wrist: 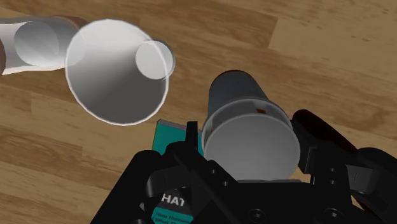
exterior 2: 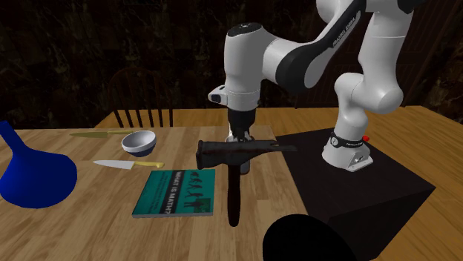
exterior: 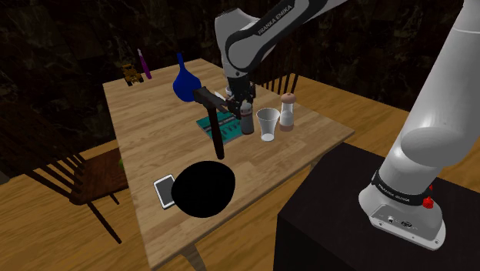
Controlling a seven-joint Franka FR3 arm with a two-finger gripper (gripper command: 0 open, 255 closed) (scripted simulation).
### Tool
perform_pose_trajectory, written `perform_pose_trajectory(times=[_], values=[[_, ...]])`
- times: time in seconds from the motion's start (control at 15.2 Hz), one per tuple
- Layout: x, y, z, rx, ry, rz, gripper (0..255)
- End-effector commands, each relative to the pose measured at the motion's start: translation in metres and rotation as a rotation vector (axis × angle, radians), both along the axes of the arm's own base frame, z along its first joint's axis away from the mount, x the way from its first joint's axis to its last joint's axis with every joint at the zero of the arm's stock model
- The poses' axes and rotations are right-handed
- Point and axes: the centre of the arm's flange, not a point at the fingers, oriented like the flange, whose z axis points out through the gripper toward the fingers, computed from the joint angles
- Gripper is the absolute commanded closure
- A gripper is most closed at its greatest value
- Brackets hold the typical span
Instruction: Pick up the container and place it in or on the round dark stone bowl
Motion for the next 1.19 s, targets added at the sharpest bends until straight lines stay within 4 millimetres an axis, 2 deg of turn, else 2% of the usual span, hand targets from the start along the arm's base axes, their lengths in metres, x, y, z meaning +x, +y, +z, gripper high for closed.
perform_pose_trajectory(times=[0.0,0.73,0.79,1.12], values=[[0.0,0.0,0.011,0.0,0.0,0.0,255],[0.0,0.0,0.069,0.0,0.0,0.0,255],[0.0,0.0,0.07,0.0,0.0,0.0,255],[-0.016,0.063,0.077,0.0,0.0,0.0,255]])
